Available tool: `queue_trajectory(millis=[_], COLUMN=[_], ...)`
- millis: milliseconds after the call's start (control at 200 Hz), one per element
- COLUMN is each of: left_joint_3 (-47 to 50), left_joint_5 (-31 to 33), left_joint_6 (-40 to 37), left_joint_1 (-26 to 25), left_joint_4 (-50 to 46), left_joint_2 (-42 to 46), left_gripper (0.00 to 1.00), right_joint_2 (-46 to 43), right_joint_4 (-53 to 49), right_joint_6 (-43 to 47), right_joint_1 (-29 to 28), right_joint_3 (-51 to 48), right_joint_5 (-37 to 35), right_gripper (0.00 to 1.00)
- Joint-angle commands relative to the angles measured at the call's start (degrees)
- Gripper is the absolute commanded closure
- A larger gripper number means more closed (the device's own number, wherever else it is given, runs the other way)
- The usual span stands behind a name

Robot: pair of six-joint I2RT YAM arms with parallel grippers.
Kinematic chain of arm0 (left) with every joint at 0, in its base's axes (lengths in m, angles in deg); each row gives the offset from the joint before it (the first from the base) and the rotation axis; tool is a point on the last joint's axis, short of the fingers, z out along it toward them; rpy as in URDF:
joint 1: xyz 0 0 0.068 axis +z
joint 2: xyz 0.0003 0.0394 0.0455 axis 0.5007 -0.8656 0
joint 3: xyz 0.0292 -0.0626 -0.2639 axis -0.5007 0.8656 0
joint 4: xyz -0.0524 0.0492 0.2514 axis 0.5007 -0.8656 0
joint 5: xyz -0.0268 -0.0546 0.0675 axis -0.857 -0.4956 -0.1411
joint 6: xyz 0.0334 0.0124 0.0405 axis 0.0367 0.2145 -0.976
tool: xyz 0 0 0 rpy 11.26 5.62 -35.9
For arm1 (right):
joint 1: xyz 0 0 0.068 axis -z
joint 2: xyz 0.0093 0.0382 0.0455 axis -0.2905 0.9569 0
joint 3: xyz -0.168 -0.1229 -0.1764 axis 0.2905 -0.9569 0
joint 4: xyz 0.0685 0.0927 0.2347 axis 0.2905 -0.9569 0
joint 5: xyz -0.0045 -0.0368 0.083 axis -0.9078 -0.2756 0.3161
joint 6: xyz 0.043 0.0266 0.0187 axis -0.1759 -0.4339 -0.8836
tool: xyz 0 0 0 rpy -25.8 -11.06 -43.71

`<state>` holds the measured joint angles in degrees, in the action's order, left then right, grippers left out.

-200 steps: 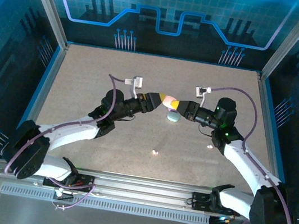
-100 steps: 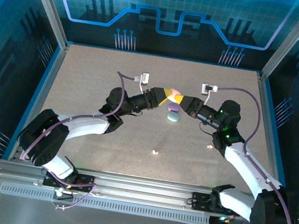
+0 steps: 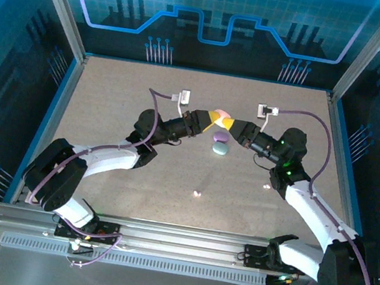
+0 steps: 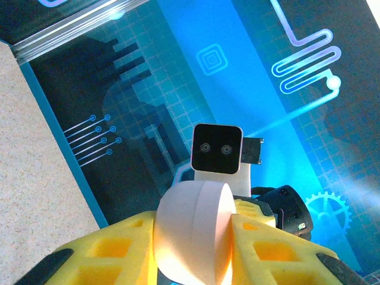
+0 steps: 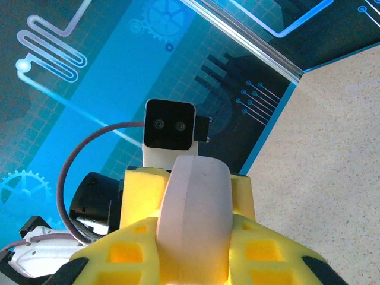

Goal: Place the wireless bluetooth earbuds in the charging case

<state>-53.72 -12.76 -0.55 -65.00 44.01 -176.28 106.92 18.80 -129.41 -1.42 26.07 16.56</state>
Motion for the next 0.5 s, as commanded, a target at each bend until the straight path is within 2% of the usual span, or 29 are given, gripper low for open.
queue_trajectory(millis=[0,60,245,320,495], left_joint_3=[-1.72,-1.86,-3.95,-4.28,-3.95], left_joint_5=[-2.08,-2.54,-5.69,-5.81,-5.36], left_joint_6=[-3.35,-3.72,-3.29,-3.24,-5.06], left_joint_1=[-0.56,-0.72,-1.64,-2.18,-2.09], left_joint_4=[2.91,3.39,3.53,3.84,2.17], left_joint_2=[2.30,2.41,0.98,0.60,1.62], left_gripper=[0.69,0.59,0.54,0.56,0.72], right_joint_2=[0.56,0.69,1.49,1.60,0.49], right_joint_4=[-1.84,-0.66,4.13,4.54,-0.56], right_joint_6=[1.90,1.25,-3.08,-3.85,-1.15], right_joint_1=[-0.68,-0.74,-0.77,-0.77,-0.69], right_joint_3=[-0.34,-0.46,-0.12,0.20,0.42], right_joint_5=[0.89,1.20,0.83,0.47,-0.06], right_gripper=[0.78,0.79,0.80,0.80,0.77])
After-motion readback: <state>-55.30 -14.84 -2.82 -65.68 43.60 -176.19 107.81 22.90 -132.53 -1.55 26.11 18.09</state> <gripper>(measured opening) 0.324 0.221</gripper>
